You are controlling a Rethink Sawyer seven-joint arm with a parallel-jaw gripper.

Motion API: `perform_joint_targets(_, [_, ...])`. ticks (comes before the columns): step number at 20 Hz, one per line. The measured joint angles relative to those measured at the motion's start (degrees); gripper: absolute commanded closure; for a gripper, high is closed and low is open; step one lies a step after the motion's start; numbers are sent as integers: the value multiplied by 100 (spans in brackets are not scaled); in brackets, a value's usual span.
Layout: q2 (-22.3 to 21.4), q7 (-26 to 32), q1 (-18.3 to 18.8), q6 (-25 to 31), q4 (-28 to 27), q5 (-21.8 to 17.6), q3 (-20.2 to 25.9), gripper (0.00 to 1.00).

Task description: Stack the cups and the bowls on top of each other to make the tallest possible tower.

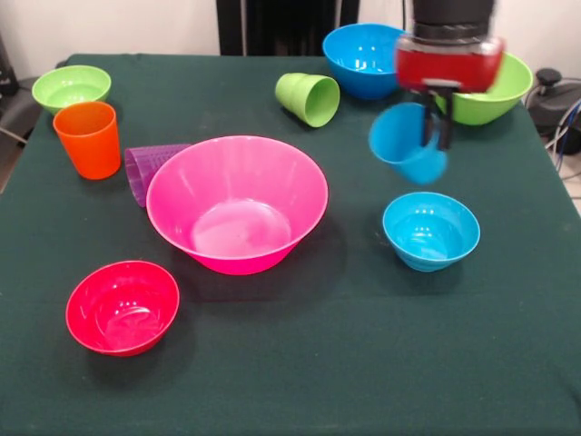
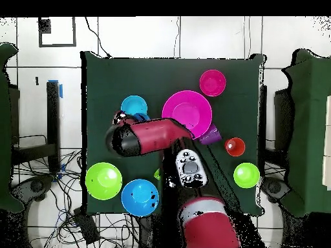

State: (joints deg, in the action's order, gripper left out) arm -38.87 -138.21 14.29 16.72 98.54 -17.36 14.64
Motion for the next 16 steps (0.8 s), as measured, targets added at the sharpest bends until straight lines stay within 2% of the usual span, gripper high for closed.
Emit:
perform_joint_targets(4, [-422, 0, 867, 142, 379, -17, 585, 100])
perform_joint_targets(5, [-480, 0, 961, 143, 435, -27, 673, 100])
perform_joint_targets(9, [-684, 0, 1272, 142, 682, -71, 1079, 100])
perform_joint_targets(16, [-770, 0, 1292, 118, 845, -466, 1407, 100])
